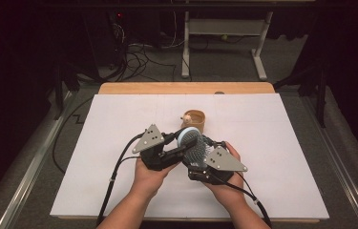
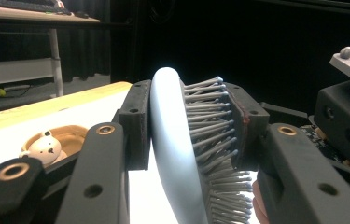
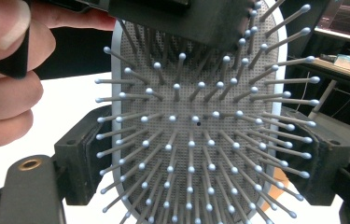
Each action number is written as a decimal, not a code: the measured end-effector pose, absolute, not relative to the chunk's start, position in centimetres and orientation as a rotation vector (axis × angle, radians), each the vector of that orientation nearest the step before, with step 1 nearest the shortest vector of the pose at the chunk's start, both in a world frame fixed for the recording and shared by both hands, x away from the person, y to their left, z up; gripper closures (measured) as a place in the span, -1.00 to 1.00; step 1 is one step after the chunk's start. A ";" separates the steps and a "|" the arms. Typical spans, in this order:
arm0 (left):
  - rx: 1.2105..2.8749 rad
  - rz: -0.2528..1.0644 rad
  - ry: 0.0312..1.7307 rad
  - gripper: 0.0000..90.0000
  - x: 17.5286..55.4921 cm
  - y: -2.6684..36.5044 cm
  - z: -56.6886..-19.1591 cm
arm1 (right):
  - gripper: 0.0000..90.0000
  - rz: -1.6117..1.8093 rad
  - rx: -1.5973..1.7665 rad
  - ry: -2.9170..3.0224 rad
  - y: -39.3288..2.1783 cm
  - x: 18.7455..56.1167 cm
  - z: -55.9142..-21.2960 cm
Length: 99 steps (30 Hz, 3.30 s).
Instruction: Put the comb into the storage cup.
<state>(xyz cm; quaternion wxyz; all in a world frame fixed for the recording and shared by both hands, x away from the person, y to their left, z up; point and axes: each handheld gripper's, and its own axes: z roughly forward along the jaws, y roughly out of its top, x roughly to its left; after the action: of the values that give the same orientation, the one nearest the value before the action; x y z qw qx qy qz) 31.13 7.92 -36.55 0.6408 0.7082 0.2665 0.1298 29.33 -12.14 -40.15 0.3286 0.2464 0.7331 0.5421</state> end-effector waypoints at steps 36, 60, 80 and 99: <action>1.577 0.426 0.619 0.30 31.1 10.6 -35.9 | -1.00 1.455 0.735 2.021 -12.9 29.7 -40.7; 1.542 0.519 0.643 0.30 30.9 14.0 -36.3 | -1.00 1.382 0.846 1.998 -17.5 29.8 -42.3; 1.514 0.560 0.670 0.30 30.6 16.0 -36.6 | -1.00 1.355 0.998 1.921 -23.1 29.7 -44.1; 1.502 0.572 0.663 0.30 30.8 16.0 -36.0 | -1.00 1.349 1.071 1.857 -26.9 28.4 -44.8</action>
<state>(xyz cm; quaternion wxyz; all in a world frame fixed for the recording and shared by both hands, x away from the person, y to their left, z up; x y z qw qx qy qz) 30.79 15.97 -35.96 0.6452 0.6601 0.2914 0.2512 28.43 -26.94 -44.81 0.2997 0.4034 0.6994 0.5082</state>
